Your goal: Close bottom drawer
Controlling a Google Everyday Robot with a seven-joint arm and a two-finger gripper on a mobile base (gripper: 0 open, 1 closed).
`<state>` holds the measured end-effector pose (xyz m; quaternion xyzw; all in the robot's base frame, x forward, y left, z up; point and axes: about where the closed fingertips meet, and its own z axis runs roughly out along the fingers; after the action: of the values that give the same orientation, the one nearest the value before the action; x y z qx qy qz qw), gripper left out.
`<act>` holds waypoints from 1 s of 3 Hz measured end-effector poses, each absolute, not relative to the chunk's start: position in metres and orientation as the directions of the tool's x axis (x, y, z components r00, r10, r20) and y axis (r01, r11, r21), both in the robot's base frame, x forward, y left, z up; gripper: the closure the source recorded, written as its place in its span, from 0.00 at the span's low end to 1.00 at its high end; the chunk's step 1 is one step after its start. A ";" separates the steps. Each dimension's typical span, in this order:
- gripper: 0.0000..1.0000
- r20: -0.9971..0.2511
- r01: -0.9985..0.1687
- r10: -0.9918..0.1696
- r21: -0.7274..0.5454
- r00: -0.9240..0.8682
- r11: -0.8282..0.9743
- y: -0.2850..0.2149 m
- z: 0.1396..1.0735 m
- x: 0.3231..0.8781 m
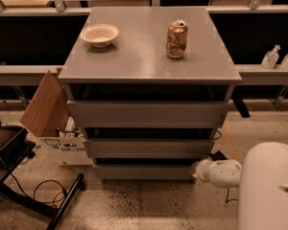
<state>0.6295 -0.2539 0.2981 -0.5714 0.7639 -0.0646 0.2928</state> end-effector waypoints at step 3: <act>1.00 -0.331 -0.861 -0.925 -0.400 -0.185 0.315 -0.273 0.297 0.586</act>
Offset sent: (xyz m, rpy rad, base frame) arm -0.0140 -0.0068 -0.0077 -0.0028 0.0317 -0.0004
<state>0.5855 -0.2735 0.2968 -0.5821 0.7672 -0.0614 0.2622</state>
